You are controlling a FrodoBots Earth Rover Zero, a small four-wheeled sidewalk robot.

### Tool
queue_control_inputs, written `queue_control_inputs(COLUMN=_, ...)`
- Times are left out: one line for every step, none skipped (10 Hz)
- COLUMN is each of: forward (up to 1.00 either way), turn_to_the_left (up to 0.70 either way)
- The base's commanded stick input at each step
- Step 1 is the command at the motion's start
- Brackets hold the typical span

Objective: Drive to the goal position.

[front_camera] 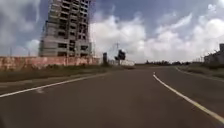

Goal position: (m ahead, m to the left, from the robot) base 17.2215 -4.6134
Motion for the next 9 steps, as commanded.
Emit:
queue_control_inputs(forward=1.00, turn_to_the_left=0.00)
queue_control_inputs(forward=1.00, turn_to_the_left=0.00)
queue_control_inputs(forward=1.00, turn_to_the_left=0.00)
queue_control_inputs(forward=1.00, turn_to_the_left=0.00)
queue_control_inputs(forward=1.00, turn_to_the_left=0.00)
queue_control_inputs(forward=1.00, turn_to_the_left=0.00)
queue_control_inputs(forward=1.00, turn_to_the_left=0.00)
queue_control_inputs(forward=1.00, turn_to_the_left=0.00)
queue_control_inputs(forward=1.00, turn_to_the_left=0.00)
